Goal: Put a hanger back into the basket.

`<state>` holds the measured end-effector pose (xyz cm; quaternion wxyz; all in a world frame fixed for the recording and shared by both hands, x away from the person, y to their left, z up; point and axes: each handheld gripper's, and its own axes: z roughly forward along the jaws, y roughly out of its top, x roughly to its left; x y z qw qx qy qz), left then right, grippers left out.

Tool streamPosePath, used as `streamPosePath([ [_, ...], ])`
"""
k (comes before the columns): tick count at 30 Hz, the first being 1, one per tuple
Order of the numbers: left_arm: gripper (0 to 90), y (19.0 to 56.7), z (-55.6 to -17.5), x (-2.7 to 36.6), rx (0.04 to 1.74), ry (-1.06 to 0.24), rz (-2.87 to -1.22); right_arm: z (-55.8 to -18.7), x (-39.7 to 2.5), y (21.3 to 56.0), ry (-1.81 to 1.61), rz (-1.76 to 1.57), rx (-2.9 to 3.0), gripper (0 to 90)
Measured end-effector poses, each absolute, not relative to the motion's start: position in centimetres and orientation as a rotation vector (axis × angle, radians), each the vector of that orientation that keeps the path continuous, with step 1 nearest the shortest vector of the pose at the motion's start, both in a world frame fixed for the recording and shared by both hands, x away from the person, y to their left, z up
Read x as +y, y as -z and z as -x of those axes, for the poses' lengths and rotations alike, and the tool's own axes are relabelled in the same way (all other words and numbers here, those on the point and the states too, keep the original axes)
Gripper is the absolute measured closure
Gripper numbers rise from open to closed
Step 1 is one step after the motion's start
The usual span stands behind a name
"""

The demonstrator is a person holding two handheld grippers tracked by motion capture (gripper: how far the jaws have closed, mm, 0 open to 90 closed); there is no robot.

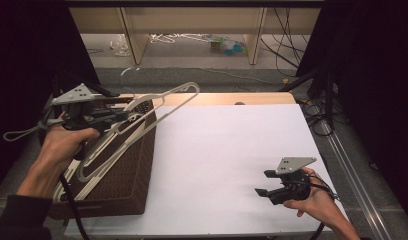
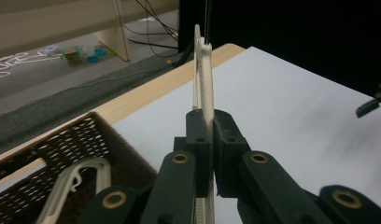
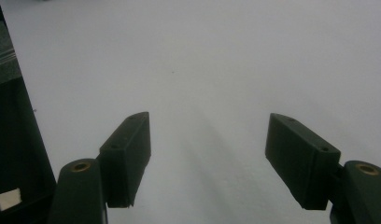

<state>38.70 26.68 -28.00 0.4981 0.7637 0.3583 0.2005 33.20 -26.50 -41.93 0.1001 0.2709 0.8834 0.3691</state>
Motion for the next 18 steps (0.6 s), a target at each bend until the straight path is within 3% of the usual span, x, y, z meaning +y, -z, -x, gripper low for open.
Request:
streamPosePath([
  [18, 85.9, 32.3, -38.3, 35.7, 1.056, -0.577, -1.769, -33.1, -26.6, 42.5, -1.082, -0.798, 2.629, 31.0],
])
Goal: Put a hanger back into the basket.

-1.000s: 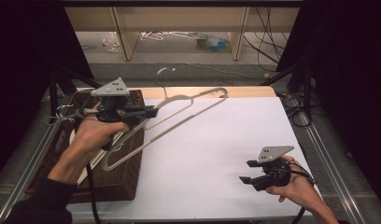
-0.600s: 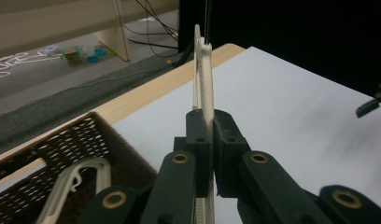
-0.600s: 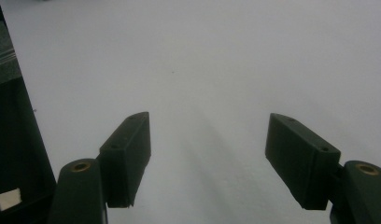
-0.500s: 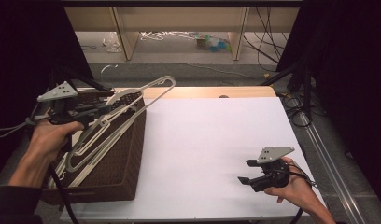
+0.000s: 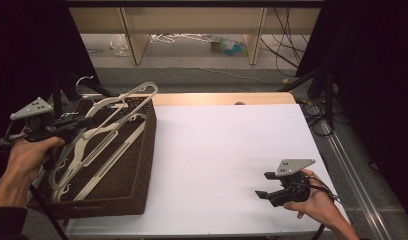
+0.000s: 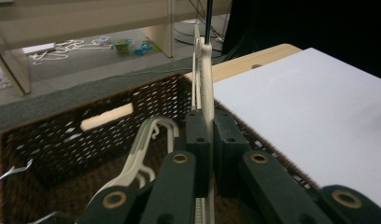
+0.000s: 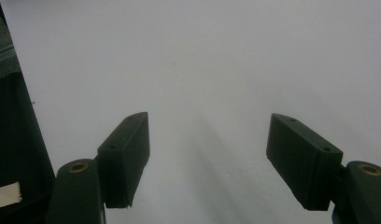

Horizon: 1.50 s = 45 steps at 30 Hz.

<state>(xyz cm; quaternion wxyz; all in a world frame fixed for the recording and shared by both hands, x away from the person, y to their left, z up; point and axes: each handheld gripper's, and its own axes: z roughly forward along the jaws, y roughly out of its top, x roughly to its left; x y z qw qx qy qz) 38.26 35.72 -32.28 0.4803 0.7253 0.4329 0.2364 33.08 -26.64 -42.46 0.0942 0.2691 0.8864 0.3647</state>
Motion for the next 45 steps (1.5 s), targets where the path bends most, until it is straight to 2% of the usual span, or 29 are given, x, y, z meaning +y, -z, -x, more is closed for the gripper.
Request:
streamPosePath([
  [8, 85.9, 34.7, -37.7, 37.8, 1.067, -0.547, -1.724, -33.1, -26.6, 42.6, -1.082, -0.785, 2.637, 31.0],
  [26, 85.9, 37.6, -36.3, 39.0, 1.133, -0.441, -1.694, -33.1, -26.5, 42.9, -1.069, -0.784, 2.652, 31.0],
  [45, 85.8, 39.3, -38.0, 37.9, 1.184, -0.405, -1.798, -33.2, -26.6, 43.1, -1.065, -0.782, 2.654, 31.0],
])
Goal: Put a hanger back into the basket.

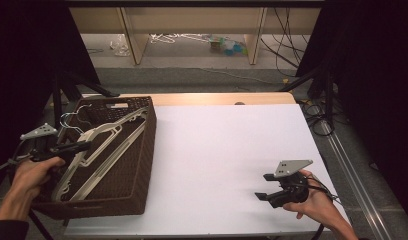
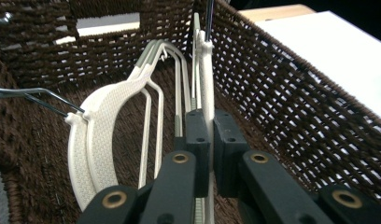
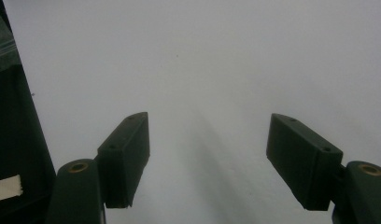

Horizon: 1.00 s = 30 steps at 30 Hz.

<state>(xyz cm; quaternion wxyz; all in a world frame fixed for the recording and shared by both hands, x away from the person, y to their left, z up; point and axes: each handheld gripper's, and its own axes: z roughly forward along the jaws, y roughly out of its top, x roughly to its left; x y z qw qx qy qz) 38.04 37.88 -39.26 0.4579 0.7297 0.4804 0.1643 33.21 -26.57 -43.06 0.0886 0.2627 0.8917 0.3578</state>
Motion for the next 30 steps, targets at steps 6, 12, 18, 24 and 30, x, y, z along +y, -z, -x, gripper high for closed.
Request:
streamPosePath([
  [6, 85.7, 40.5, -38.8, 37.6, 1.223, -0.402, -1.831, -33.2, -26.6, 43.1, -1.077, -0.801, 2.645, 31.0],
  [12, 84.0, 41.0, -38.9, 38.2, 1.27, -0.429, -1.835, -33.2, -26.5, 43.2, -1.084, -0.799, 2.641, 30.8],
  [18, 81.3, 41.4, -39.2, 38.6, 1.308, -0.475, -1.888, -33.2, -26.5, 43.2, -1.08, -0.808, 2.644, 29.7],
  [24, 79.2, 42.0, -39.4, 38.9, 1.35, -0.499, -1.881, -33.2, -26.5, 43.2, -1.09, -0.809, 2.631, 29.1],
  [30, 77.1, 42.0, -39.4, 38.9, 1.367, -0.529, -1.881, -33.2, -26.5, 43.3, -1.09, -0.818, 2.636, 29.0],
])
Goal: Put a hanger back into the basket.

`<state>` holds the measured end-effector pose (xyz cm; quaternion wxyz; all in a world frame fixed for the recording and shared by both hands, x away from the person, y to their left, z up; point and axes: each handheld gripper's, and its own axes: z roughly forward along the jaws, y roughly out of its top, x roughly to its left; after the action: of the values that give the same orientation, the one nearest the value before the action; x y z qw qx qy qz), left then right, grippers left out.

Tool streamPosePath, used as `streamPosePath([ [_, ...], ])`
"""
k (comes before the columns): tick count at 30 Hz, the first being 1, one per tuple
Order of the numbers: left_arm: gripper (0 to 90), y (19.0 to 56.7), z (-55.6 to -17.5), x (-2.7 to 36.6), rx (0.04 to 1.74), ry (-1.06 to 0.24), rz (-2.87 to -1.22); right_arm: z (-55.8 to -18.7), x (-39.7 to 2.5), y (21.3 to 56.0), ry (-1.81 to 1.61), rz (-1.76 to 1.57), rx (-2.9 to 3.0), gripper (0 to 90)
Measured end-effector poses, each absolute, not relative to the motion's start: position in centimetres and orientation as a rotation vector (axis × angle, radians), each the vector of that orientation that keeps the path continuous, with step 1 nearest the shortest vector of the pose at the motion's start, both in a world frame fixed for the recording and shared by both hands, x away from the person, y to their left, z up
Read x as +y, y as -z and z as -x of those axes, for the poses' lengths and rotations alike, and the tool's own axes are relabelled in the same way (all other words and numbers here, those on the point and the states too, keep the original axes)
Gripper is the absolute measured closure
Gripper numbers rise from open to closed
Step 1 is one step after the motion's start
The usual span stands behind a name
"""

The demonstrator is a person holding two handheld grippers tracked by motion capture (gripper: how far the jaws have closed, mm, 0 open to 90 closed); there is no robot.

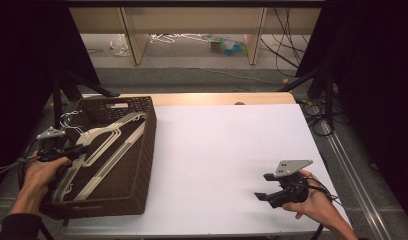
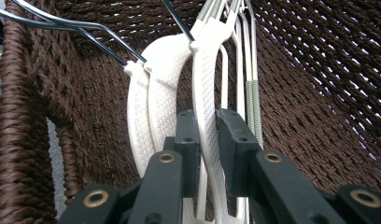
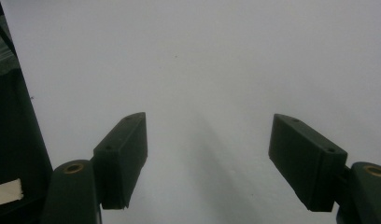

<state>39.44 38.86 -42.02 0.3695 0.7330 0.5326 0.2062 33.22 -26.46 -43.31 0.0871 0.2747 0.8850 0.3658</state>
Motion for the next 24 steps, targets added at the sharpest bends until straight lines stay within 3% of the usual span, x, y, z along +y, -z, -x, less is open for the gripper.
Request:
streamPosePath([
  [2, 74.3, 41.7, -39.3, 39.2, 1.357, -0.552, -1.958, -33.2, -26.5, 43.3, -1.091, -0.818, 2.636, 29.0],
  [4, 69.7, 41.6, -39.2, 38.8, 1.391, -0.6, -1.851, -33.2, -26.6, 43.2, -1.075, -0.812, 2.652, 29.0],
  [8, 64.3, 40.7, -38.6, 38.7, 1.394, -0.633, -1.792, -33.3, -26.5, 43.3, -1.091, -0.82, 2.634, 29.0],
  [16, 48.6, 39.1, -37.2, 35.8, 1.265, -0.619, -1.757, -33.3, -26.5, 43.1, -1.089, -0.834, 2.606, 28.7],
  [24, 41.4, 38.2, -36.3, 32.9, 1.185, -0.601, -1.719, -33.4, -26.9, 42.7, -1.136, -0.878, 2.531, 28.3],
])
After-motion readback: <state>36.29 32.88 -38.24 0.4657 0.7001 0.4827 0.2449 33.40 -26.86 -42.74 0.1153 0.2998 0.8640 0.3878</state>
